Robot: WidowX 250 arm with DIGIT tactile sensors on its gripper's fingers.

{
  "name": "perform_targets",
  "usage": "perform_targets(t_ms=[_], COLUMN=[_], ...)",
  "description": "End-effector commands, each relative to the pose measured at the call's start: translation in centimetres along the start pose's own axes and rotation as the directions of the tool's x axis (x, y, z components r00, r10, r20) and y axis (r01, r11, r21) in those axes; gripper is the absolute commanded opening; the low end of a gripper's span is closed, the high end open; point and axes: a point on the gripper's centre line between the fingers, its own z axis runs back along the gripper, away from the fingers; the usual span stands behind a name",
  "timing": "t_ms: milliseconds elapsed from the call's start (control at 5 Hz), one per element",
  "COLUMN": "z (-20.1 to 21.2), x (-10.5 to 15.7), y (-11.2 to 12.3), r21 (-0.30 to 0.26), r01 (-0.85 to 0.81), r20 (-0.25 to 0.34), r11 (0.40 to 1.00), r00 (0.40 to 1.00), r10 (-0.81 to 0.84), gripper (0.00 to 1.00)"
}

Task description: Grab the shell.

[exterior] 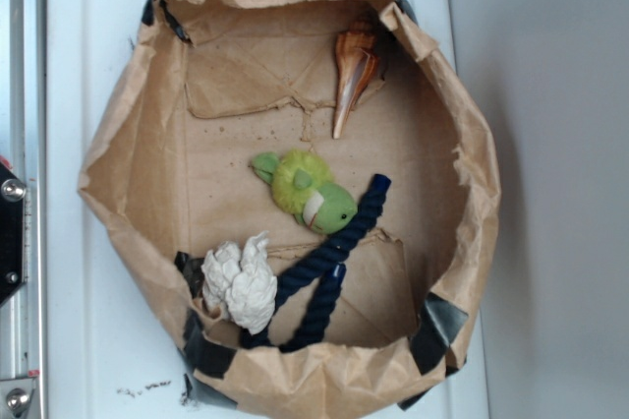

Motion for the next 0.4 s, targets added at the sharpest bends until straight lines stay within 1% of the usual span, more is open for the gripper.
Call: perform_targets(t_ms=[0,200], z=[0.0,0.2], x=[0.0,3.7], y=[0.0,-1.6], r21=[0.000,-0.021], r01=[0.000,-0.126], r20=[0.000,0.009], r11=[1.000,0.992], r00=[1.000,0.992], r10=[0.000,0.127], gripper=[1.00,1.00])
